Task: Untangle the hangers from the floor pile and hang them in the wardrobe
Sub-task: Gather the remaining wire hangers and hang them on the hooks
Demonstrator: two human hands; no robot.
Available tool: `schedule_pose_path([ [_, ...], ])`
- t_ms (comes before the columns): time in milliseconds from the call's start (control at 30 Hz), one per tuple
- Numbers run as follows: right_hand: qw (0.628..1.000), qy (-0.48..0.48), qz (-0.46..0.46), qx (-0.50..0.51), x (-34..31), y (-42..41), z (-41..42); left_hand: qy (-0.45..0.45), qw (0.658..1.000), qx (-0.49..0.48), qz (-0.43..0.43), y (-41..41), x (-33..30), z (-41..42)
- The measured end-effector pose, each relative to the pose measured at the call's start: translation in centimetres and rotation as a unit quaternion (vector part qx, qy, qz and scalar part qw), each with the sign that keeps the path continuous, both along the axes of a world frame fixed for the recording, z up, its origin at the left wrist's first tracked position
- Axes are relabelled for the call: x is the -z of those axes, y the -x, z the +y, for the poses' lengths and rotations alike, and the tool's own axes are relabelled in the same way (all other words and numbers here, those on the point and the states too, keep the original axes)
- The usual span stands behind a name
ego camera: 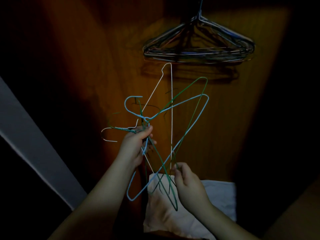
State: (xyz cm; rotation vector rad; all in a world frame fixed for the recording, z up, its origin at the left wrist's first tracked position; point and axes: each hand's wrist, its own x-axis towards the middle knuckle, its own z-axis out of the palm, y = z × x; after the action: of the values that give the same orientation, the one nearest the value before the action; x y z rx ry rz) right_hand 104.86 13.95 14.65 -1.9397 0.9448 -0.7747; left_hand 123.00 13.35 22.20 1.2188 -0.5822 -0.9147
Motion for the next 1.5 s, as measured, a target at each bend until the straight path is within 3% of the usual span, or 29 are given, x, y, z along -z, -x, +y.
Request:
schedule_pose_path([
  [467,0.997,-0.024,-0.042,0.067,0.4,0.5,0.0,-0.021,1.000,0.010,0.008,1.6,0.4,-0.4],
  [667,0.991,-0.054,-0.077,0.095,0.1,0.1,0.8,-0.013,0.995,0.013,0.103,3.0,0.7,-0.5],
  [867,0.993,-0.076,-0.067,0.068,0.1,0.9,0.5,-0.057,0.988,-0.004,0.144,3.0,0.7,-0.3],
  [1000,0.988,-0.117,-0.083,0.050,0.9,1.0,0.3,-0.127,0.989,-0.008,0.074,2.7,1.4,-0.3],
  [1133,0.993,-0.098,-0.068,0.025,1.2,1.3,0.5,-0.095,0.990,-0.089,-0.062,2.2,2.0,-0.3],
  [1200,0.993,-0.093,-0.072,0.031,1.3,1.4,0.5,-0.086,0.988,-0.093,-0.089,2.2,2.1,-0.2],
  [1500,0.986,-0.103,-0.097,0.093,2.0,0.7,1.2,-0.109,0.991,-0.075,0.015,3.8,3.1,-0.7],
])
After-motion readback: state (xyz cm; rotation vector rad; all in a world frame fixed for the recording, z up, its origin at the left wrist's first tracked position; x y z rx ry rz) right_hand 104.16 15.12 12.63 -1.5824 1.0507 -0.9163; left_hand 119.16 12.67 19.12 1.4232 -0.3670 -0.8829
